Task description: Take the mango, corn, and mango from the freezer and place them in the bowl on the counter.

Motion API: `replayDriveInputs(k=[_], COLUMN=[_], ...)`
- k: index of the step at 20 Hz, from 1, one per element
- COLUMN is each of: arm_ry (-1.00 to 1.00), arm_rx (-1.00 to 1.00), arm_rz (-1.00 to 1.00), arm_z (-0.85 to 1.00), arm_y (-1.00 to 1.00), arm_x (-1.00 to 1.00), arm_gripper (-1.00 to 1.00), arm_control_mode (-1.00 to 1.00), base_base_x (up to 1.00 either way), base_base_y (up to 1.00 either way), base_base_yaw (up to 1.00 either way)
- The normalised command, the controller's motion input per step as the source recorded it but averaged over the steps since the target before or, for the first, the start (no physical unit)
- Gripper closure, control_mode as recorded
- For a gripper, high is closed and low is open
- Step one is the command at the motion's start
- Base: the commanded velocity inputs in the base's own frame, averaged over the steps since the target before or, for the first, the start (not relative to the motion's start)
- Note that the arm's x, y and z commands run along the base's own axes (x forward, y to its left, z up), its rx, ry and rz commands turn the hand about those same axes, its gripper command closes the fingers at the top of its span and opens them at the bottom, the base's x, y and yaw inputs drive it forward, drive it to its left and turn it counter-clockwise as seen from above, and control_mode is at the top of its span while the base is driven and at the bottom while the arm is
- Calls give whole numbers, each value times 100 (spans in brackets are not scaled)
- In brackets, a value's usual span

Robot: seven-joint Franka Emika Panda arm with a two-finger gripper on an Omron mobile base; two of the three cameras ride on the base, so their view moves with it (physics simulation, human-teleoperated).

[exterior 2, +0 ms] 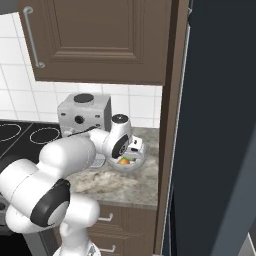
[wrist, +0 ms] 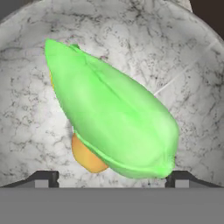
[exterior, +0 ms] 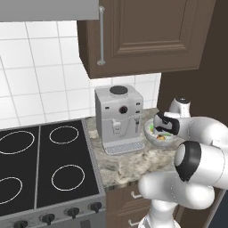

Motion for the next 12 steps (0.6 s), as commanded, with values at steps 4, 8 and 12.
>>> replayDriveInputs(k=[4, 8, 12], arm_ry=[-3, -9, -11], arm_rx=[0, 0, 0], arm_rz=[0, 0, 0], arm_z=[5, 32, 63], arm_y=[0, 0, 0], arm_x=[-6, -10, -9], arm_gripper=[-100, -100, -100], arm_control_mode=[-100, -100, -100], base_base_x=[0, 0, 0], base_base_y=[0, 0, 0], base_base_yaw=[0, 0, 0])
